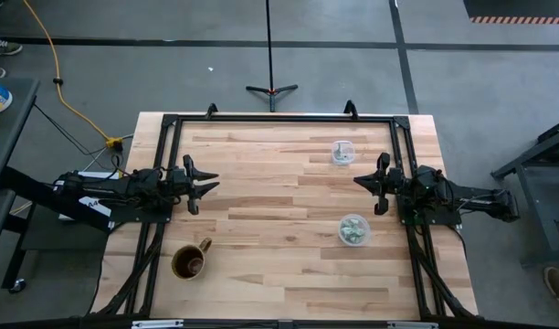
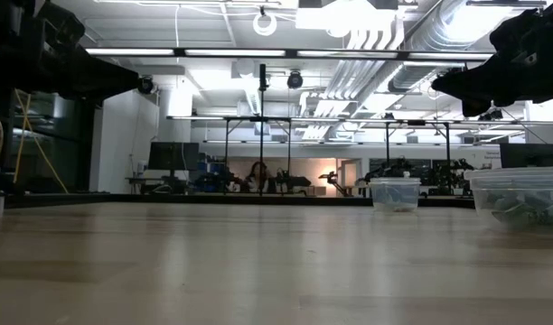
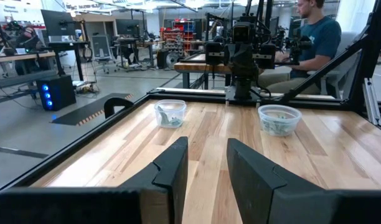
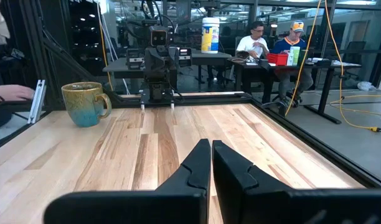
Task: Pick and place items into bin
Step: Return to Home Position
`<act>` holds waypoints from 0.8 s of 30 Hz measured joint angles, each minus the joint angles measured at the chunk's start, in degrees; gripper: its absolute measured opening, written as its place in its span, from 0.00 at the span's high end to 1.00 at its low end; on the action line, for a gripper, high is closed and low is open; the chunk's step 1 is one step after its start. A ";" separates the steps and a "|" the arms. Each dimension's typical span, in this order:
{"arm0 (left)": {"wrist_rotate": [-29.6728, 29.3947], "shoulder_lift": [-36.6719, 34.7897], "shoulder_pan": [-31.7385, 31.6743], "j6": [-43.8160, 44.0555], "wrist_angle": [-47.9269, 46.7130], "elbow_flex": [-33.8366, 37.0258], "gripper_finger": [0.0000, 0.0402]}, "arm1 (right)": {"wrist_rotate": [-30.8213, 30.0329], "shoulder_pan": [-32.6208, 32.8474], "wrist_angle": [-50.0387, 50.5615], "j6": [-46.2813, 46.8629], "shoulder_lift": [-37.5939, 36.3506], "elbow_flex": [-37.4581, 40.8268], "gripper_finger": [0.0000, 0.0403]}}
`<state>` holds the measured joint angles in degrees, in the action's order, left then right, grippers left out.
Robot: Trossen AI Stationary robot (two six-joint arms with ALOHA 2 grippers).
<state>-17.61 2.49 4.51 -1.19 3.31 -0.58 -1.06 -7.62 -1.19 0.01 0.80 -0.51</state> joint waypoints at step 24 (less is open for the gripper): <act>0.01 0.00 0.00 0.00 -0.01 0.00 0.63 | 0.00 0.00 0.00 -0.02 0.00 0.00 0.98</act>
<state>-17.60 2.49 4.51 -1.19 3.30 -0.58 -1.06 -7.62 -1.19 -0.01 0.80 -0.51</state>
